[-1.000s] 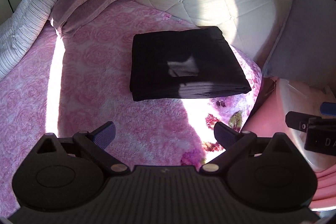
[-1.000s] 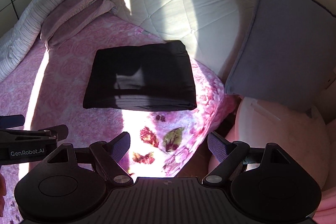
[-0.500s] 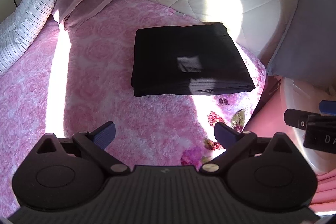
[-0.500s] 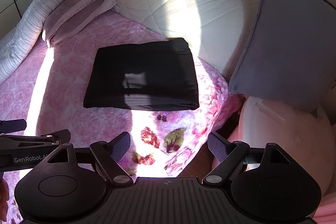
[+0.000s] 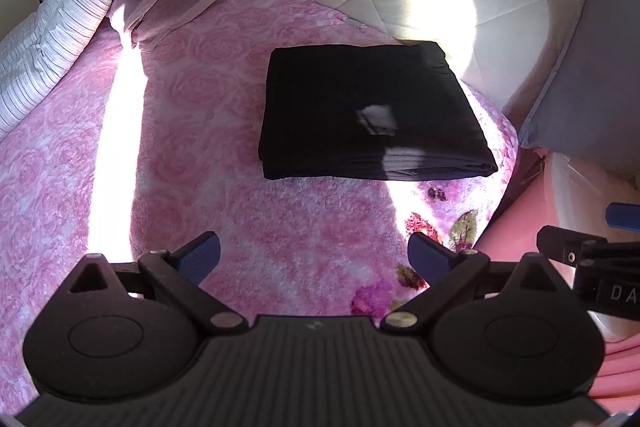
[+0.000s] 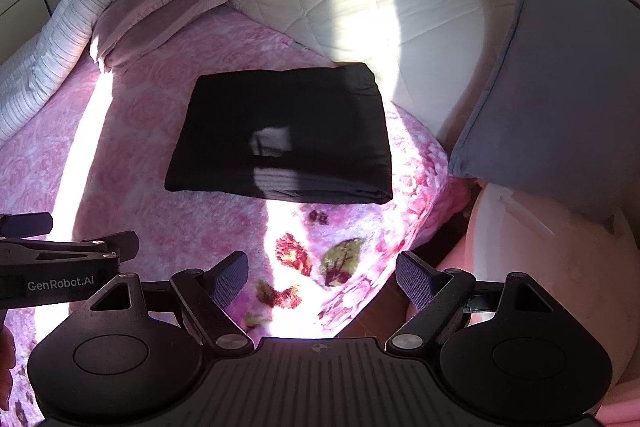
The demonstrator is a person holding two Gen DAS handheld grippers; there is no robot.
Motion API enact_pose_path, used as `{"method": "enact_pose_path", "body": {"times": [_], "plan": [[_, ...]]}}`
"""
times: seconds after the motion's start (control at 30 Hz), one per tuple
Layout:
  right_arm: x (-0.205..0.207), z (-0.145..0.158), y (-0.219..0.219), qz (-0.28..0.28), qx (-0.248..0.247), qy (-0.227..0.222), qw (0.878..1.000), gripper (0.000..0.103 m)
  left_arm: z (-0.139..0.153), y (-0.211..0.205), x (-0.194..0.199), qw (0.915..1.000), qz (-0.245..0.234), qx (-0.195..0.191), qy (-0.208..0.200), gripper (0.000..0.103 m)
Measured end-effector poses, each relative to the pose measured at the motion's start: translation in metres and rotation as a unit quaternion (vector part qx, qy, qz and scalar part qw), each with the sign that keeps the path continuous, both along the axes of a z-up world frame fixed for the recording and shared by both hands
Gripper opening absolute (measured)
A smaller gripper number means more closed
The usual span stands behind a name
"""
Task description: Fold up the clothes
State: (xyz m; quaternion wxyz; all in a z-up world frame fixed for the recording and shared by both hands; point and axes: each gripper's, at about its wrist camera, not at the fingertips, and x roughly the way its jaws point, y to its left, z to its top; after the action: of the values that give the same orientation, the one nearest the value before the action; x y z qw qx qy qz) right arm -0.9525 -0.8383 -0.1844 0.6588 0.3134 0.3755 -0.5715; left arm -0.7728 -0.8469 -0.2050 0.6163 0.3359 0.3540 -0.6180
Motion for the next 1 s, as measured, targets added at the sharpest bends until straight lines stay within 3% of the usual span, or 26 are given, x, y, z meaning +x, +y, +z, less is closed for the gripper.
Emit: {"method": "enact_pose_path", "body": {"times": [0.4,0.73,1.0], "plan": [[-0.004,-0.026,-0.015,0.055,0.013,0.002,0.998,0.084,-0.012,0.008,-0.006,0.9984,0.055,0.01,-0.012,0.099],[-0.016,-0.039,-0.029,0.072,0.027,-0.013,0.997,0.084,-0.019,0.003,-0.025,0.9979,0.051,0.021,-0.033,0.099],[-0.037,-0.035,-0.036,0.055,0.023,-0.024,0.998,0.084,-0.023,-0.007,-0.042,0.9983,0.037,0.026,-0.037,0.099]]}}
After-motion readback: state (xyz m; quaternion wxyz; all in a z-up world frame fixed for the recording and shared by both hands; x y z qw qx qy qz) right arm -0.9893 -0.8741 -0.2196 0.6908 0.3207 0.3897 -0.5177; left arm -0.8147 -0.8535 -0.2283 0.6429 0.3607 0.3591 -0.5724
